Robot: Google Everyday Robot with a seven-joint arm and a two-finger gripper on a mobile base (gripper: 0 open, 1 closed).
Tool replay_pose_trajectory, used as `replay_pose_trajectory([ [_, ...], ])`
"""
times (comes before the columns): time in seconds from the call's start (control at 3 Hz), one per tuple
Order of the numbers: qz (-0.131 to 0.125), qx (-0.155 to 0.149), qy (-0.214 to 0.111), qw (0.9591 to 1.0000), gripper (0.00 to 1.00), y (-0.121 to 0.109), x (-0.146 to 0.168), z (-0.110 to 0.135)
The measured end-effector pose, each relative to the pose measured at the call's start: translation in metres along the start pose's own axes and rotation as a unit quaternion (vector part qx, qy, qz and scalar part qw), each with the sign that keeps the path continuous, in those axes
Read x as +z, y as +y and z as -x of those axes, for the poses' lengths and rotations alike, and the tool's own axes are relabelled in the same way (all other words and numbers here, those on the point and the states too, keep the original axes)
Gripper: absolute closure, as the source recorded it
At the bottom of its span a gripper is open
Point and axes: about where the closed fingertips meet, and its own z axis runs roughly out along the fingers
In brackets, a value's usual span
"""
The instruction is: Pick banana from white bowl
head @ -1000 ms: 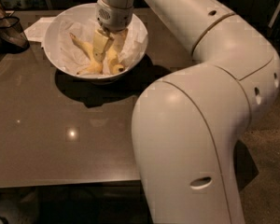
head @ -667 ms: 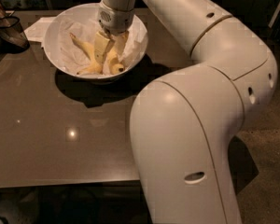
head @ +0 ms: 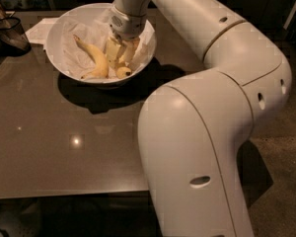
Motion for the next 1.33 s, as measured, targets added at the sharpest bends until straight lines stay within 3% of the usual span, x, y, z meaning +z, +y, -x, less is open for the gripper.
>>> replay_pose_trajectory([
  [0.67,0.002,0.004,0.004,1.0,0.53,-0.003,0.0008,0.0007],
  [1.0,0.003,0.005,0.005,1.0,0.46,-0.005,0.0023,0.0015],
  [1.33,0.007,0.007,0.009,0.9999,0.47,-0.0085,0.0107,0.0028],
])
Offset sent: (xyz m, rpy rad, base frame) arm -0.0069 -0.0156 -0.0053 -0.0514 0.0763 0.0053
